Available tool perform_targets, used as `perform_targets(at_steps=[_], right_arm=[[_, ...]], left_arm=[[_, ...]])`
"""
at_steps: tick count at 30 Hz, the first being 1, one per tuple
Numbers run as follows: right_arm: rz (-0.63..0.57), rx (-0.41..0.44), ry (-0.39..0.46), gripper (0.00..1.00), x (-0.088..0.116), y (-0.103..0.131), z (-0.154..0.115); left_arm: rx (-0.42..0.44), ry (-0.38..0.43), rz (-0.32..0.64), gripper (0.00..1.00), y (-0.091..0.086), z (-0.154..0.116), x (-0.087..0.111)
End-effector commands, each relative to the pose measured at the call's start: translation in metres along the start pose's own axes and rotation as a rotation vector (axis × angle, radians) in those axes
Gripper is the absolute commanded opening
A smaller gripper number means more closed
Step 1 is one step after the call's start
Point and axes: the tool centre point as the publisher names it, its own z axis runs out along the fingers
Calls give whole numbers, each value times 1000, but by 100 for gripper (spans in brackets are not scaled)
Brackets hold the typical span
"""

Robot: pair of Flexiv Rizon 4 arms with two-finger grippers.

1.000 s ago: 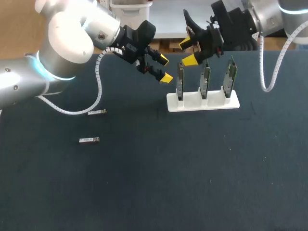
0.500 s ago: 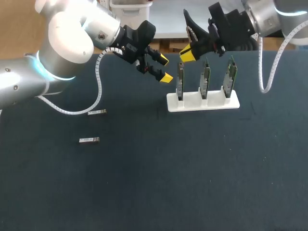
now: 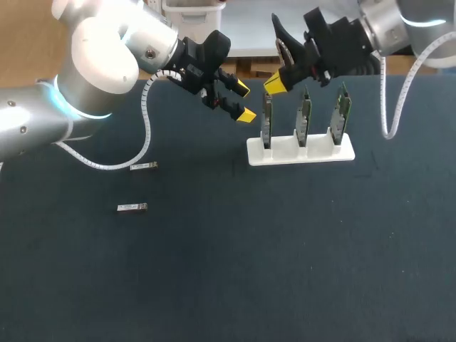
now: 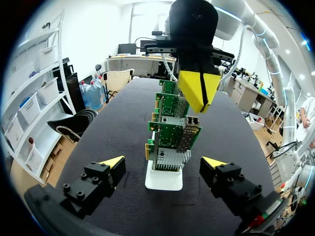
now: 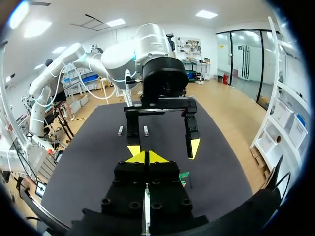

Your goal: Pick up the optical module with the left hand, and insert it into the network port with the right hand.

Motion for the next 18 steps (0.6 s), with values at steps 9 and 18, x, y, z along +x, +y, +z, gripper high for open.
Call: perform_targets(at_steps=[9, 18], right_arm=[[20, -6, 17, 0, 5, -5, 8], [47, -1, 24, 0, 13, -7, 9]], left_arm=[[4, 7, -3, 100, 2, 0, -2], [4, 7, -3, 100, 2, 0, -2]])
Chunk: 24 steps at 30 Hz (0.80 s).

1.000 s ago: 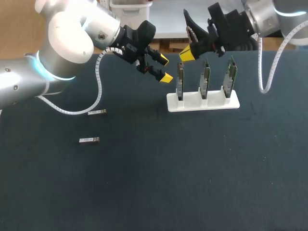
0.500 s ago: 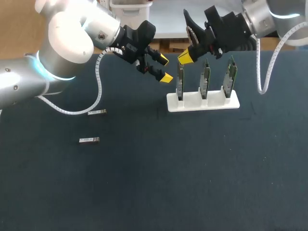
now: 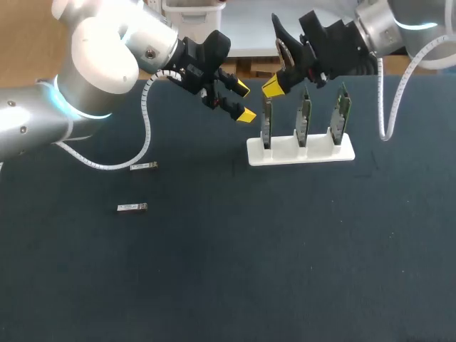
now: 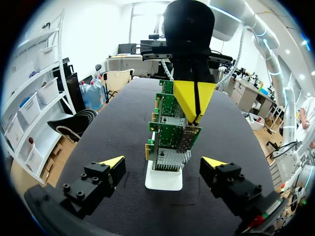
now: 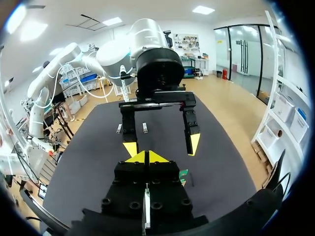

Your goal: Pick up the optical module with the left hand, and insert it into the network port with the right hand.

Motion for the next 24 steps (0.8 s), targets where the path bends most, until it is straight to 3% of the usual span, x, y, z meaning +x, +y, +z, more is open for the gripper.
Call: perform_targets(at_steps=[1, 9, 15, 24], right_arm=[[10, 2, 2, 0, 7, -3, 4], [21, -2, -83, 0, -4, -2, -8], [21, -11, -191, 0, -22, -2, -37], [-8, -17, -171, 0, -7, -7, -75]], left_arm=[[4, 7, -3, 100, 2, 0, -2], [4, 7, -3, 100, 2, 0, -2], [4, 7, -3, 100, 2, 0, -2], [4, 7, -3, 100, 2, 0, -2]])
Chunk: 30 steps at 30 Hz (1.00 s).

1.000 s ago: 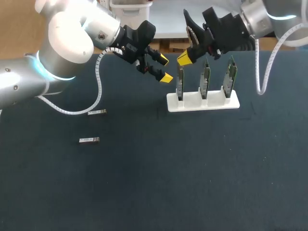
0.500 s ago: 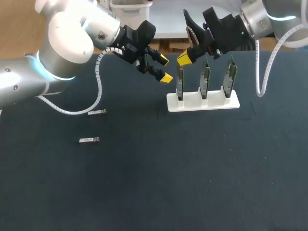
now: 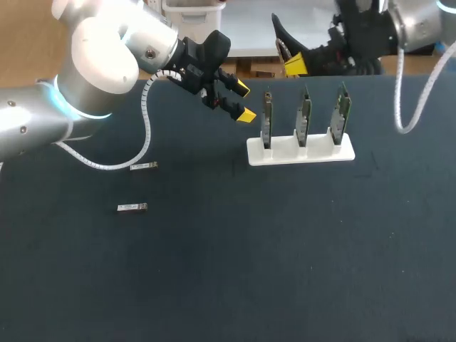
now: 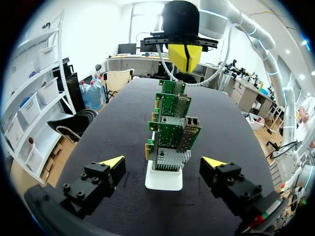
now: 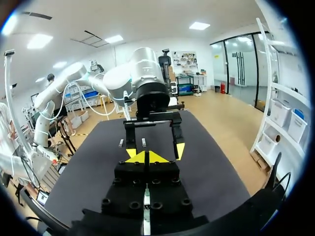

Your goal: Pick up the optical module with the left hand, and insert it into the network port with the right hand.

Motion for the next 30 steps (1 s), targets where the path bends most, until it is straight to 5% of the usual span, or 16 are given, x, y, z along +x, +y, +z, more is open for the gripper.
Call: perform_targets(at_steps=[1, 15, 30], right_arm=[[-3, -34, 0, 0, 4, 2, -19], [9, -82, 117, 0, 39, 11, -43], [14, -38, 153, 0, 50, 7, -46]], left_arm=[[4, 7, -3, 100, 2, 0, -2], [4, 7, -3, 100, 2, 0, -2], [4, 7, -3, 100, 2, 0, -2]])
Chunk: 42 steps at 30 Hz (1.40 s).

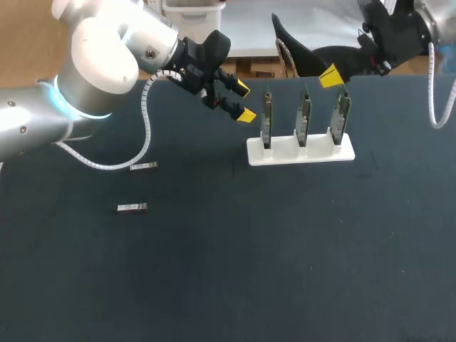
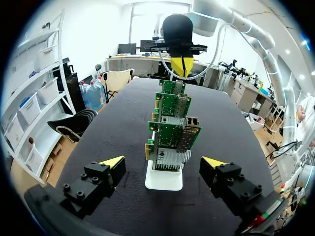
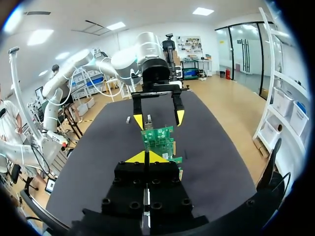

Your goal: Pick up the optical module with the left hand, and insert it into the network port with the right hand.

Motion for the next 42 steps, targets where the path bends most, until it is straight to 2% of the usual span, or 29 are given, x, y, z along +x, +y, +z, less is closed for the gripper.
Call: perform_targets(at_steps=[1, 8, 9, 10, 23, 28, 34, 36, 39, 42], right_arm=[[-3, 10, 10, 0, 2, 3, -1], [-9, 4, 28, 0, 5, 4, -2], [3, 14, 36, 30, 6, 3, -2], [5, 7, 39, 100, 6, 3, -2], [5, 7, 39, 100, 6, 3, -2], [5, 7, 39, 100, 6, 3, -2], [5, 7, 39, 100, 6, 3, -2], [5, 7, 39, 100, 6, 3, -2], [5, 7, 39, 100, 6, 3, -2], [5, 7, 39, 100, 6, 3, -2]], left_arm=[[4, 7, -3, 100, 2, 0, -2], [4, 7, -3, 100, 2, 0, -2], [4, 7, -3, 100, 2, 0, -2], [4, 7, -3, 100, 2, 0, -2], [0, 8, -9, 100, 2, -1, -2], [-38, 44, -4, 100, 2, -12, -5], [-49, 161, 62, 100, -12, -49, 12], [-82, 288, 120, 100, -20, -60, 24], [-99, 422, 175, 100, -31, -78, 44], [-126, 486, 170, 100, -40, -95, 63]])
